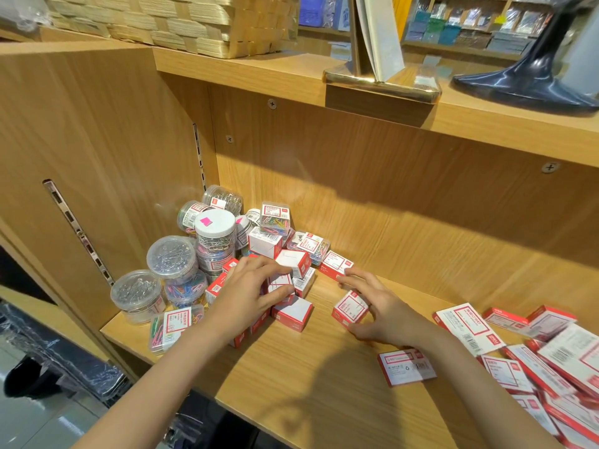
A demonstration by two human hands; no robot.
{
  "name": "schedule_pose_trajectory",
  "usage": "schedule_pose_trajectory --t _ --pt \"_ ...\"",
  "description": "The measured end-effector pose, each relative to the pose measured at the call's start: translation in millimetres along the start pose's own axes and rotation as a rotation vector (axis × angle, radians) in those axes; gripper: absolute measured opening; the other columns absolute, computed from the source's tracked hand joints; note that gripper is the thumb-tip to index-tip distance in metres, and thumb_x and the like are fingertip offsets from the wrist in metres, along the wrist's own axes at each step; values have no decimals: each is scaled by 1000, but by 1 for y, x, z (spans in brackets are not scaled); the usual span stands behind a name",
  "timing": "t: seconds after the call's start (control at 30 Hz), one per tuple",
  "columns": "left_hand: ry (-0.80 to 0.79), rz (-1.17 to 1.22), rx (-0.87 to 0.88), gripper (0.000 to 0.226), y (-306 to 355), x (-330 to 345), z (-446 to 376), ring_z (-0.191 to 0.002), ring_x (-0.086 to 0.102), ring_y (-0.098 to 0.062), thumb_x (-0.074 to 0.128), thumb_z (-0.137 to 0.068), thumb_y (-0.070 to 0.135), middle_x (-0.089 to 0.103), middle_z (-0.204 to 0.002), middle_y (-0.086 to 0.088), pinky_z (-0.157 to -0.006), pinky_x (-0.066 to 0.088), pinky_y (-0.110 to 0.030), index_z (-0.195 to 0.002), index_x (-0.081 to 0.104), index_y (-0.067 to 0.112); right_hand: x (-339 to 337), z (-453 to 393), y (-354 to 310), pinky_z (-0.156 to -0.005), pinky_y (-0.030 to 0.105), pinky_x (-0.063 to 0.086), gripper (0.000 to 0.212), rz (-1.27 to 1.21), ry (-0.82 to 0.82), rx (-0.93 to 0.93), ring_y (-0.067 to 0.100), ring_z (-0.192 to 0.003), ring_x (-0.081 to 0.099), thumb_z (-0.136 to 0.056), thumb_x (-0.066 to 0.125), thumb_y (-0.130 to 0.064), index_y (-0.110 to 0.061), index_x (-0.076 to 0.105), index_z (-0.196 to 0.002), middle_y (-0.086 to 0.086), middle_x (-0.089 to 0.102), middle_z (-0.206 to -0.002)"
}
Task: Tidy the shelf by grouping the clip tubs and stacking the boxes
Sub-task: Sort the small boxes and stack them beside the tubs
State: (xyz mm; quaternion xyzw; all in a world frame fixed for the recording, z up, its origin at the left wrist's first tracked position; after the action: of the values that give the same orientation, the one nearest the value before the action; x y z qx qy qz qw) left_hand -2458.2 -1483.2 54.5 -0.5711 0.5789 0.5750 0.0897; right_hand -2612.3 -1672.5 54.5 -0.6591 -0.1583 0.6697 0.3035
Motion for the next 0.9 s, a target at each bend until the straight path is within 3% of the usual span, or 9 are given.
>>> schedule_pose_trajectory --t 0.1,0.2,0.3,0.37,0.47,0.57,0.63,0.77,0.9 --pt "-4 6 -3 65 -1 0 0 -98 41 -10 35 -72 70 56 -106 11 -86 35 -30 -113 63 28 3 -2 4 -95 13 31 64 80 51 -10 0 -116 40 -73 75 -30 -26 45 -129 -17 39 -125" --pt "2 11 2 63 -1 0 -1 -96 42 -10 37 -72 69 57 -105 11 -87 36 -30 -112 64 28 1 -5 9 -82 16 29 52 144 97 69 6 -101 45 -69 77 -41 -25 54 -113 -13 50 -105" --pt "-2 5 2 65 -1 -1 0 -97 41 -9 36 -72 69 56 -105 12 -87 34 -28 -112 63 28 -9 -8 9 -71 13 34 43 147 128 102 9 -88 50 -67 80 -37 -22 61 -102 -6 57 -96" --pt "-6 6 1 64 -1 0 -1 -97 41 -9 35 -72 69 55 -106 13 -87 34 -28 -113 63 28 -19 -9 7 -69 15 39 44 51 242 147 8 -83 53 -68 80 -28 -19 60 -106 -5 57 -97" --pt "-8 -4 3 64 -2 0 -1 -97 41 -9 35 -72 70 53 -105 15 -87 35 -29 -113 62 30 -25 -17 -1 -65 7 45 48 -88 378 187 1 -72 55 -71 78 -10 -17 54 -112 -6 57 -97" --pt "-18 -1 1 66 0 -1 -1 -99 40 -9 34 -71 70 52 -106 15 -87 34 -29 -114 62 29 -19 -30 -1 -67 16 51 37 -224 469 213 8 -71 60 -71 77 -5 -14 53 -98 -5 60 -87" --pt "-28 -3 -3 67 0 -2 -1 -99 39 -8 33 -71 71 52 -108 15 -87 33 -28 -115 61 30 -14 -37 0 -63 11 48 30 -277 493 241 5 -72 58 -72 76 -8 -14 55 -93 -4 60 -87" --pt "-32 -4 -5 67 0 -1 0 -100 38 -7 32 -71 71 52 -109 15 -88 33 -27 -115 61 30 -11 -45 5 -70 18 51 25 -242 534 258 15 -88 62 -76 73 -5 -17 57 -91 6 61 -101" --pt "-29 6 -1 67 0 -2 -1 -98 37 -6 32 -70 72 52 -107 16 -88 34 -28 -115 61 31 -6 -45 1 -62 7 48 21 -151 568 220 9 -92 55 -81 67 -2 -10 59 -99 6 52 -108"
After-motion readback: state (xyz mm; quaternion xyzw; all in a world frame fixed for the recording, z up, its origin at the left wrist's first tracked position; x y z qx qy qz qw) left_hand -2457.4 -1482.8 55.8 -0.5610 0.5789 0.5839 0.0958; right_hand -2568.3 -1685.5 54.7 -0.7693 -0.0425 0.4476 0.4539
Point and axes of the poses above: each hand's wrist, its own z-axis away from the middle knuckle, its own x-axis out of the palm, y = z × x, the point moved 2 cm from there along -z, towards the middle knuckle
